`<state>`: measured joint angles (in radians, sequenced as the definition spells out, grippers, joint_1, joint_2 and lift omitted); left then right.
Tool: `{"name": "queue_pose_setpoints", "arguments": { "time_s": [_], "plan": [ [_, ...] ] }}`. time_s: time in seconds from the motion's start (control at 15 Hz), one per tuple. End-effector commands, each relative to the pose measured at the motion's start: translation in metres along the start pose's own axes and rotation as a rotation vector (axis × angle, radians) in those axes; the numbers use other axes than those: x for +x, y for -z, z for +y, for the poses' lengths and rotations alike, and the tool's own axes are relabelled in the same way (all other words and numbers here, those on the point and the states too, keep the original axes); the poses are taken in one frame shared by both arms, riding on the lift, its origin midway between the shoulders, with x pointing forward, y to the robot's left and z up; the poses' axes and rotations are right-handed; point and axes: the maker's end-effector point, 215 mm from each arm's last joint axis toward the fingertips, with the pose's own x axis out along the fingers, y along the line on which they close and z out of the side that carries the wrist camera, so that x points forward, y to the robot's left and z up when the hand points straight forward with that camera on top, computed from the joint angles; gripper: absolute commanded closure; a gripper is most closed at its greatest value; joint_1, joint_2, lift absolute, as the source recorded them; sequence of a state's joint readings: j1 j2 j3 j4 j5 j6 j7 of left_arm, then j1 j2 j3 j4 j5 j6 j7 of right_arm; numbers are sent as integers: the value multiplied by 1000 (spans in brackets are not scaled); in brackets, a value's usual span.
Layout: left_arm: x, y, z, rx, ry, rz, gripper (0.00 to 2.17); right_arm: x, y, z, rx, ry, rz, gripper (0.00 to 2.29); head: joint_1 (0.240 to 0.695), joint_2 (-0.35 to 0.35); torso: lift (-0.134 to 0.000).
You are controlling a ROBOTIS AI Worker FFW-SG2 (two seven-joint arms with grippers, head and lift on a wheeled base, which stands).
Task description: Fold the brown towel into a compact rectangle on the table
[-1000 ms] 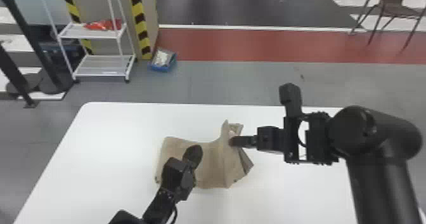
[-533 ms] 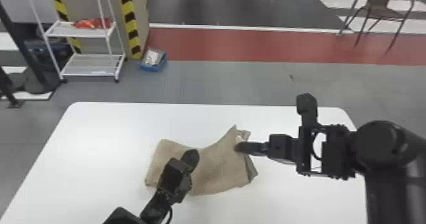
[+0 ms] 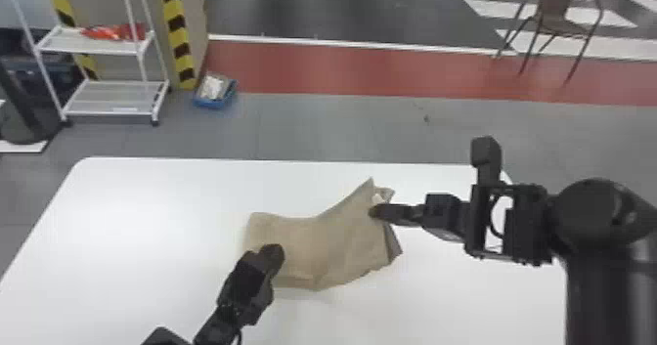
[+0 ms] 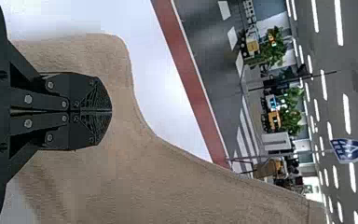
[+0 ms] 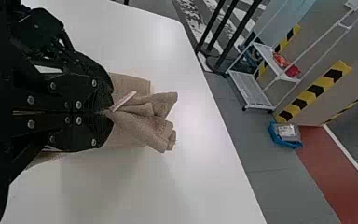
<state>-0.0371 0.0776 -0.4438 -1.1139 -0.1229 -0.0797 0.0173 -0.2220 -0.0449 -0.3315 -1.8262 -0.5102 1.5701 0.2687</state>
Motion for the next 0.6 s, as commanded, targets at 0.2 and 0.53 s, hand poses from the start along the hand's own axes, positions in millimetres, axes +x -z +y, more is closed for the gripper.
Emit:
{"name": "queue_pose_setpoints", "arguments": {
  "time_s": [0.2,0.53],
  "plan": [
    [-9,12,-5,-13,11,51,1484,-6,-13,-26,22,26,19,1234,695,-168,0],
    [-7,12,-20,-6,55,87,1501,4,-3,-24,31,16,53,1234,695,-179,0]
  ]
}}
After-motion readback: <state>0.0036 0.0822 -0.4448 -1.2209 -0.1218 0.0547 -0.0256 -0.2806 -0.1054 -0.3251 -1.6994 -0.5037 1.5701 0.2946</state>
